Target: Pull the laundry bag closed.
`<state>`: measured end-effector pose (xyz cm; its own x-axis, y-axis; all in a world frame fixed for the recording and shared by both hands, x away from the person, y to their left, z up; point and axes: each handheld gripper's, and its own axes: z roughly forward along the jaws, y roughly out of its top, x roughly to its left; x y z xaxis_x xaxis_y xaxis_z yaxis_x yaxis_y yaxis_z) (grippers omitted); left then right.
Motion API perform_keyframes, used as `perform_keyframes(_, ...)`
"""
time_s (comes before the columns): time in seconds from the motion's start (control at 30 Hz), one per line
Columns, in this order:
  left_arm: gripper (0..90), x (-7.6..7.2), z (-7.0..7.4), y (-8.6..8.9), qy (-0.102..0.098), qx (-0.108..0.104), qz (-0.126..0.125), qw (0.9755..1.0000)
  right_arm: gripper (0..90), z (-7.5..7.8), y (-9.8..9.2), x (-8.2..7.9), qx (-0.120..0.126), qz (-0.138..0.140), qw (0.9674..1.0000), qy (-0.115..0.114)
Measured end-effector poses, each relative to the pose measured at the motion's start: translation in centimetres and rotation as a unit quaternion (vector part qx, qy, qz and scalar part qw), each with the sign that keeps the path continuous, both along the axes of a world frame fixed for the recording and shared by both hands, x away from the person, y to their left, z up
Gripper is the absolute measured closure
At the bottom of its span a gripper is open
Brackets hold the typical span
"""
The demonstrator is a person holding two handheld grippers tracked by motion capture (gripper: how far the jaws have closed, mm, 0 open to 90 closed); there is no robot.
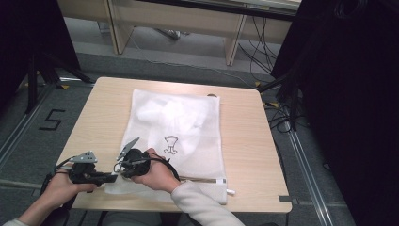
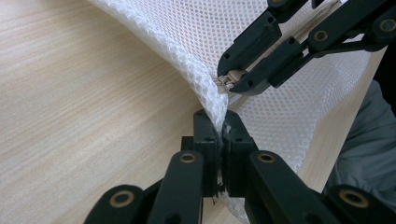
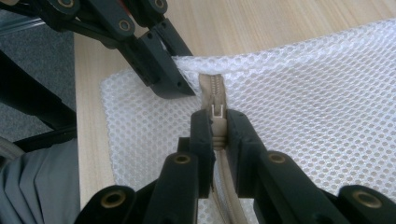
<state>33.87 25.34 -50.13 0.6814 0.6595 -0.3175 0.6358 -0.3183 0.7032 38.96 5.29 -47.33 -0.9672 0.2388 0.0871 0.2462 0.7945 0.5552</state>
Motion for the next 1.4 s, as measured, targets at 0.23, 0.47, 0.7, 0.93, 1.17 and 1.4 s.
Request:
perform_keyframes(0.23,85.5,0.0,0.1,0.0,-0.003,0.007,0.0,1.0,82.3,0.0,-0.1,-0.2,-0.002,-0.003,1.0,0.008)
perform_keyframes(0.47,85.5,-0.1,0.0,-0.1,-0.005,0.0,0.01,0.9999,82.3,-0.3,-0.4,-0.2,-0.012,0.001,0.9999,0.002)
perform_keyframes(0.7,85.4,-0.1,0.2,-0.1,-0.008,0.01,0.006,0.9999,82.3,-0.3,-0.6,-0.4,-0.019,-0.008,0.9998,0.006)
perform_keyframes(0.93,85.3,-0.1,0.2,-0.2,-0.015,0.008,0.011,0.9998,82.3,-0.3,-0.7,-0.3,-0.021,-0.003,0.9998,0.003)
perform_keyframes(1.17,85.4,-0.2,0.4,-0.1,-0.013,0.011,0.01,0.9998,82.3,-0.7,-0.8,-0.4,-0.024,-0.007,0.9997,0.007)
perform_keyframes(1.4,85.4,-0.2,0.4,-0.1,-0.019,0.003,0.015,0.9997,82.3,-0.8,-1.0,-0.4,-0.026,-0.008,0.9996,0.009)
